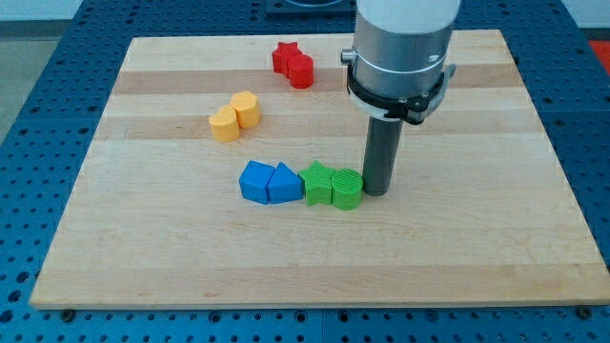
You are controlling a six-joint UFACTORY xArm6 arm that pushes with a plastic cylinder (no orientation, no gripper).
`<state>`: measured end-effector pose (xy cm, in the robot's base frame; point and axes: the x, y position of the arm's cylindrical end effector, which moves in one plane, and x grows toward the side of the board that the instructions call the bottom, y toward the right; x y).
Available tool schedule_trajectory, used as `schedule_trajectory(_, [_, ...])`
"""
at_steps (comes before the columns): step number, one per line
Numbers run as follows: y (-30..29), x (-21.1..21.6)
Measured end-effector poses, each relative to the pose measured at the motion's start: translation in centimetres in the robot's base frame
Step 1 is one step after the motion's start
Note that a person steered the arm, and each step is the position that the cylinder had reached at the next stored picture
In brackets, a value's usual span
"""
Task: Slide the green circle up a bit
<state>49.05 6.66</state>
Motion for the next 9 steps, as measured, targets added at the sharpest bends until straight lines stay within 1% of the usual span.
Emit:
schedule_trajectory(1, [-0.2, 0.4])
schedule_trajectory(4, [-0.1, 5.9])
schedule_trajectory(5, [-1.6, 7.1])
schedule_trajectory(9, [-3.2, 6.1])
